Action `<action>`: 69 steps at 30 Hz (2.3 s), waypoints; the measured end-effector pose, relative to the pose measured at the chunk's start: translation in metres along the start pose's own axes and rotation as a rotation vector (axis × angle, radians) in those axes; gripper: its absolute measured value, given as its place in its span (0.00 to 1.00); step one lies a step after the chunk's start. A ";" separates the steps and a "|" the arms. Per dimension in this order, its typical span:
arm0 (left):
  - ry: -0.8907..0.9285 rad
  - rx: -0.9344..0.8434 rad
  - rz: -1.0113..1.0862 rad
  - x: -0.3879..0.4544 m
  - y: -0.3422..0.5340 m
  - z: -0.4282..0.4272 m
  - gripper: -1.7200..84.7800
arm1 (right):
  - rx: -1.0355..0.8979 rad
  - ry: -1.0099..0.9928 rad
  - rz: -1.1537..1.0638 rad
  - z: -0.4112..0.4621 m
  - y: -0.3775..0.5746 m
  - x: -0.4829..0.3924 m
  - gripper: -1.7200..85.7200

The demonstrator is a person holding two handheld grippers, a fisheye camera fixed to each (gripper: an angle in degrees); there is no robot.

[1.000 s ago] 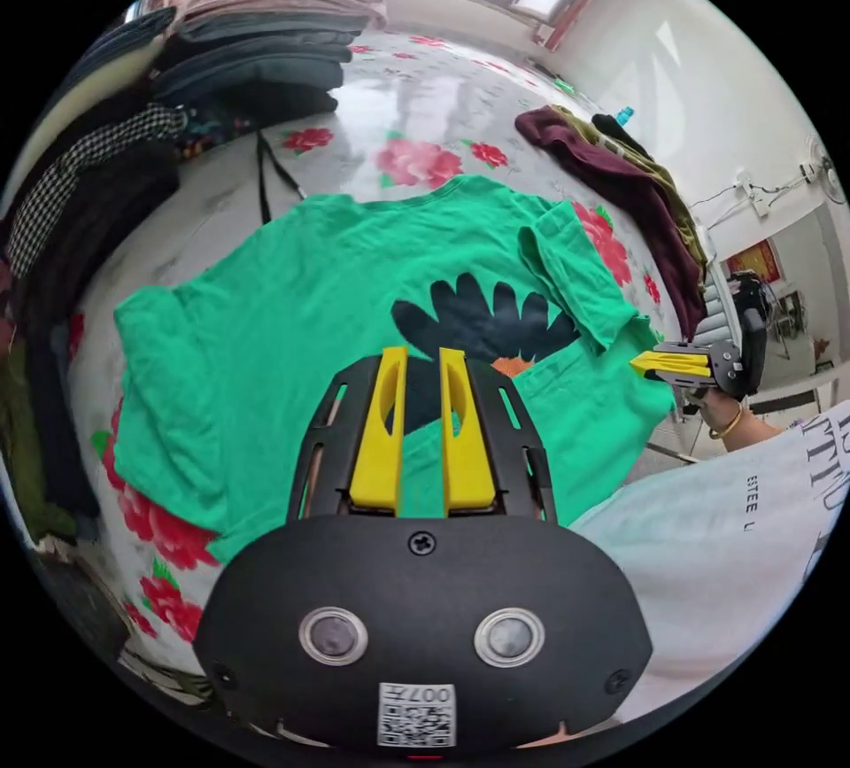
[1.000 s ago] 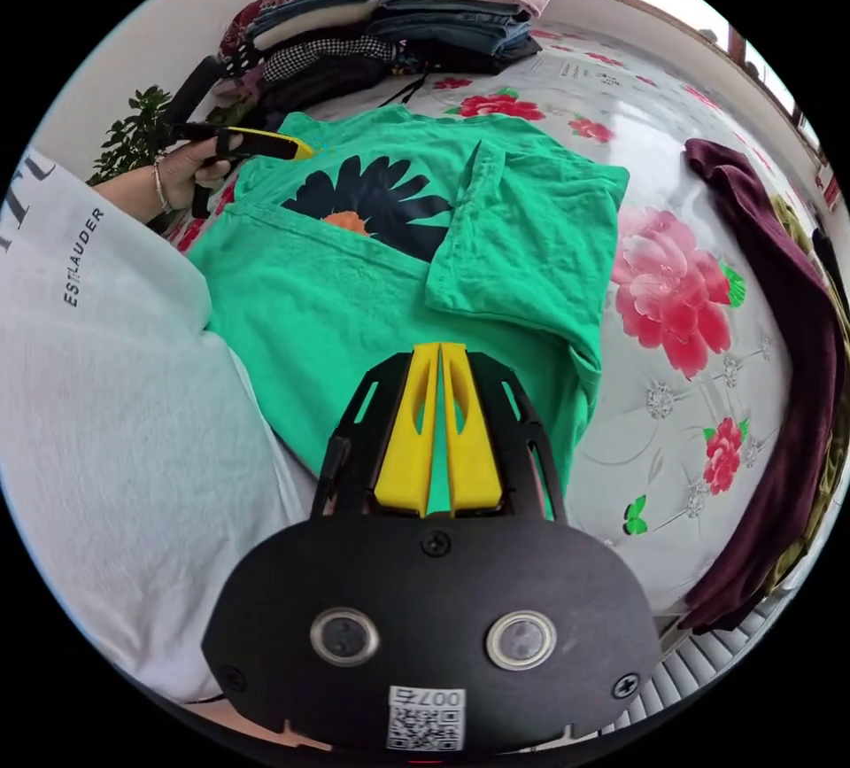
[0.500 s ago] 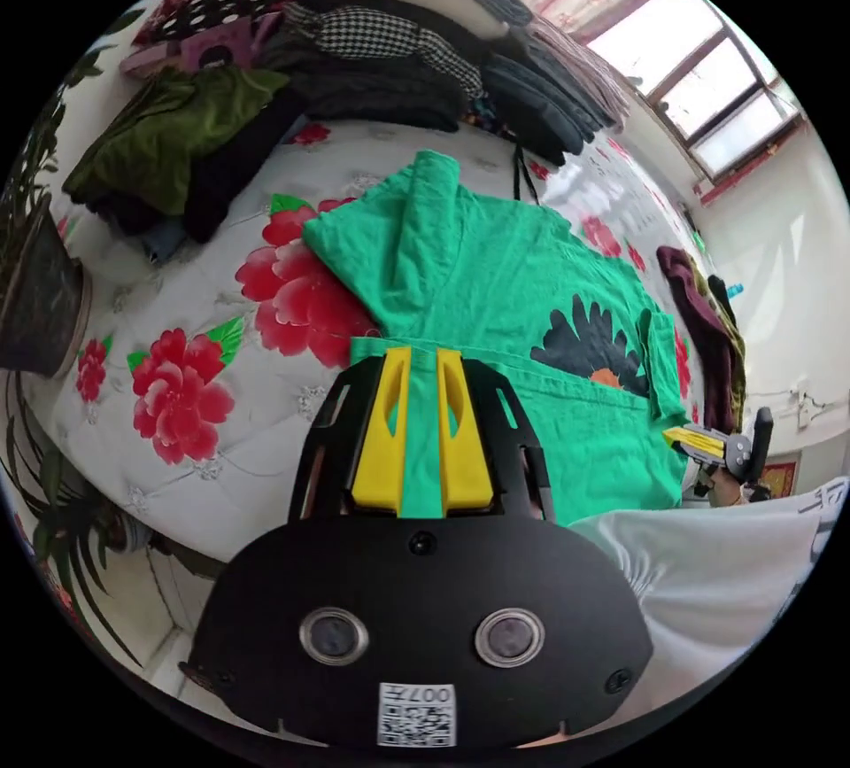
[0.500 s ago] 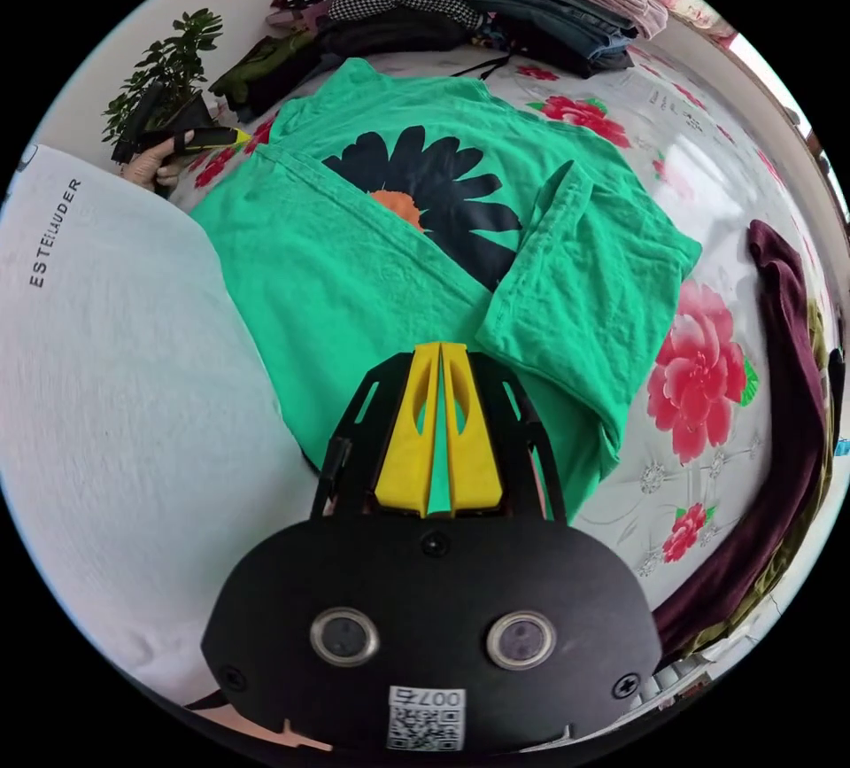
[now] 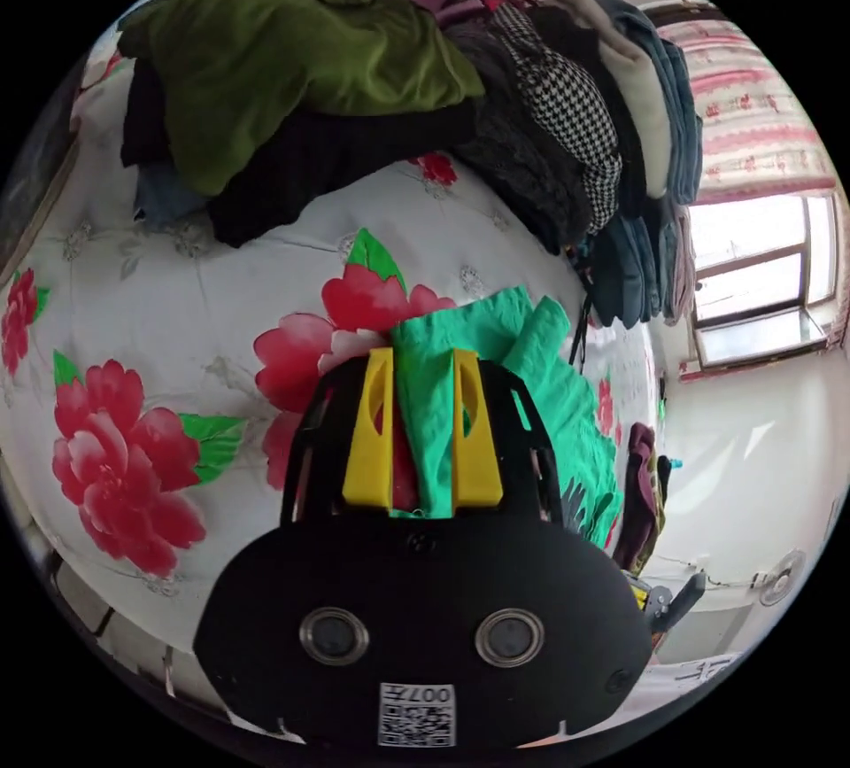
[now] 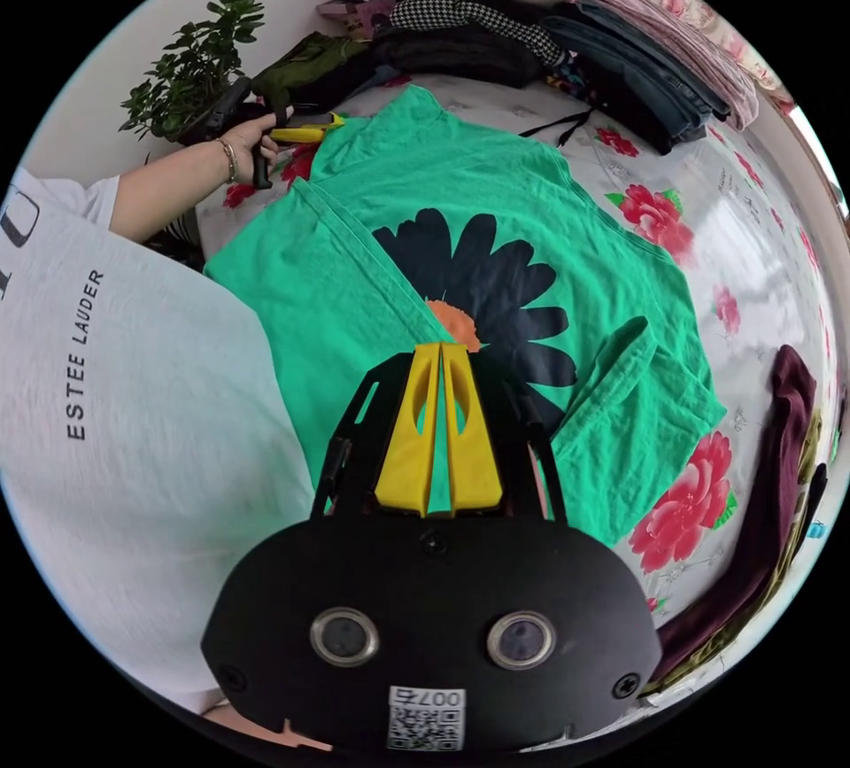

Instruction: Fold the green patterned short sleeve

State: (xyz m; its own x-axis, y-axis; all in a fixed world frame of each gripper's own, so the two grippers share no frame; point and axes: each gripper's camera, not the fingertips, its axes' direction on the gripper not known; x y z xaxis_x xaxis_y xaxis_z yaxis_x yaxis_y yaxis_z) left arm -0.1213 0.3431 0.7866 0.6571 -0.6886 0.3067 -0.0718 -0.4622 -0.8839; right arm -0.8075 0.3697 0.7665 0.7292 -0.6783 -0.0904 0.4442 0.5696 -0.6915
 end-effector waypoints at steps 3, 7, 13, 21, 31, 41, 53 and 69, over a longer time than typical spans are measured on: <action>0.239 -0.023 -0.127 -0.031 0.001 0.000 0.02 | -0.024 0.006 0.008 0.008 -0.001 0.005 0.02; 0.450 0.193 -0.379 -0.076 0.029 -0.028 0.01 | -0.022 -0.023 0.078 0.016 0.009 0.019 0.02; 0.492 0.283 -0.108 -0.041 0.043 -0.063 0.01 | -0.011 -0.073 0.144 0.025 0.032 0.034 0.02; 0.257 -0.364 1.027 0.132 0.113 0.012 0.01 | 0.005 -0.116 0.200 0.036 0.060 0.053 0.02; 0.269 -0.404 1.064 0.145 0.164 0.033 0.06 | 0.078 -0.150 0.256 0.042 0.094 0.072 0.03; 0.231 -0.426 1.102 0.156 0.193 0.047 0.07 | 0.293 -0.121 0.187 0.036 0.007 0.120 0.11; 0.243 -0.497 1.203 0.180 0.220 0.048 0.08 | 0.082 -0.035 0.163 0.095 -0.050 0.145 0.11; -0.108 -0.314 0.692 0.082 0.244 -0.037 0.09 | 0.094 0.083 0.530 -0.053 0.390 0.096 0.13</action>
State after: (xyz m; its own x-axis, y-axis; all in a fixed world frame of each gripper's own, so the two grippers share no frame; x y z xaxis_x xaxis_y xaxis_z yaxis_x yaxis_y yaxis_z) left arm -0.1131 0.1532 0.6093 0.4531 -0.8280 -0.3304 -0.6928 -0.0938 -0.7150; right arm -0.5918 0.5017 0.4505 0.8241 -0.3194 -0.4679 0.0746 0.8800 -0.4691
